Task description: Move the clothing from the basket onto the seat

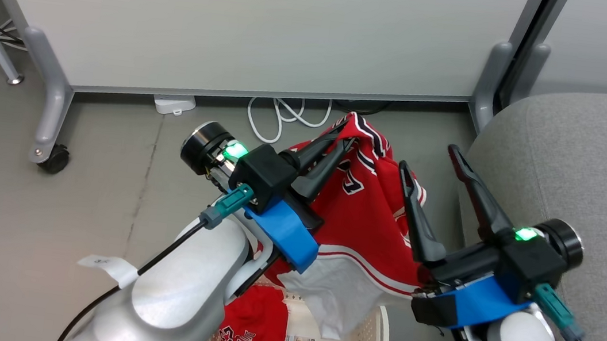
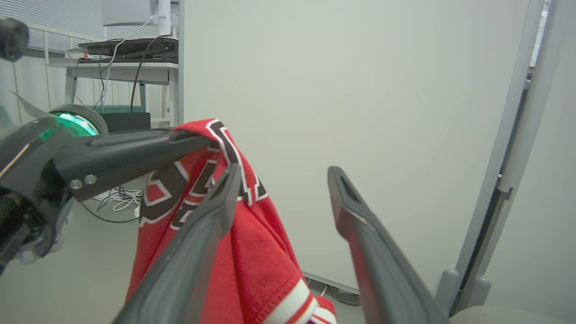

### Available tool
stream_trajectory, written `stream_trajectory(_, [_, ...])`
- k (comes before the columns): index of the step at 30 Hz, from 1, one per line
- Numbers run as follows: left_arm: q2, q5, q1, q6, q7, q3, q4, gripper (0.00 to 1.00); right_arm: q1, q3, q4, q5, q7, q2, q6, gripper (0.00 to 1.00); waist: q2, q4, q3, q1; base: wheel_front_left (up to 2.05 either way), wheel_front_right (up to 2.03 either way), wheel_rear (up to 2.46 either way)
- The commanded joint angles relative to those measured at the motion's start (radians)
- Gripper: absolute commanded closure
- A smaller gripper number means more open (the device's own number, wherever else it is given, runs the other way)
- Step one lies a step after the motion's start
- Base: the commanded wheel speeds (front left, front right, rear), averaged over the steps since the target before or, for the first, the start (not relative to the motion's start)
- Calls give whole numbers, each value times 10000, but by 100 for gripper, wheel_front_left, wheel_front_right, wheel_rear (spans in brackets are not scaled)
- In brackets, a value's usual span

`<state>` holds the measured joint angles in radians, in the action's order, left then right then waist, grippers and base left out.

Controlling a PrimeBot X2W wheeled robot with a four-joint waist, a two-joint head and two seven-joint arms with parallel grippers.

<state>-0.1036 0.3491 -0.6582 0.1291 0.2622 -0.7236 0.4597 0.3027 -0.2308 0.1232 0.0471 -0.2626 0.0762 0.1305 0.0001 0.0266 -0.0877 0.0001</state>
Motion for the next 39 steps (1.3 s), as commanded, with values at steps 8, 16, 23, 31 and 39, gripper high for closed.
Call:
stream_trajectory(8, [202, -42, -123, 18, 41, -269, -112, 100, 973, -802, 1445, -36, -24, 61, 5, 0, -1, 193, -76, -1, 0, 0, 0])
stream_trajectory(16, [366, 106, -240, 17, 41, -607, -188, 100, 1531, -1192, 3426, -219, -22, -130, 5, 0, -1, 317, -84, -1, 0, 0, 0])
stream_trajectory(23, [422, 171, -268, 17, 41, -711, -177, 100, 1805, -1342, 4062, 121, -22, -236, 5, 100, -1, 378, -93, -1, 0, 0, 0])
stream_trajectory(31, [435, 124, -163, 18, 36, -647, -104, 100, 1749, -1342, 3948, 216, -24, -267, 5, 100, -1, 343, -86, -1, 0, 0, 0])
stream_trajectory(39, [431, 107, -122, 18, 36, -662, -85, 100, 1662, -1422, 3828, 358, -24, -267, 5, 100, -1, 305, -69, -1, 0, 0, 0])
